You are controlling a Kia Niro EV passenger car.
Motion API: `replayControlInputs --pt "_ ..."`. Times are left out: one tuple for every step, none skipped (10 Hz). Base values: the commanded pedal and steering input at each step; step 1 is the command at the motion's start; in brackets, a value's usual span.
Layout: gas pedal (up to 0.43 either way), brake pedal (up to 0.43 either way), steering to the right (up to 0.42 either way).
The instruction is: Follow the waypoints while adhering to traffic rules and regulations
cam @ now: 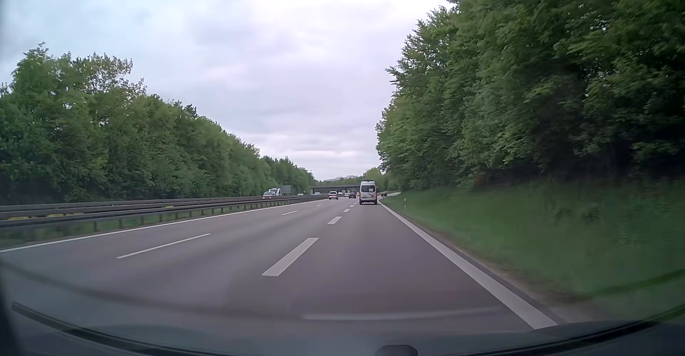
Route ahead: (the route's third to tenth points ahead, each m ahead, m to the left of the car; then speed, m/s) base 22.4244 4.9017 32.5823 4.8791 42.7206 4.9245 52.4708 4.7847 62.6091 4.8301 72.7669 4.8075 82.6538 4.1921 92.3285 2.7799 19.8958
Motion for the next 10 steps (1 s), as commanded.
replayControlInputs --pt "0.169 0.000 0.000" --pt "0.169 0.000 0.000" --pt "0.169 0.000 0.000" --pt "0.157 0.000 0.000" --pt "0.150 0.000 0.000" --pt "0.150 0.000 0.000" --pt "0.138 0.000 0.000" --pt "0.138 0.000 0.000" --pt "0.130 0.000 0.001" --pt "0.130 0.000 0.001"
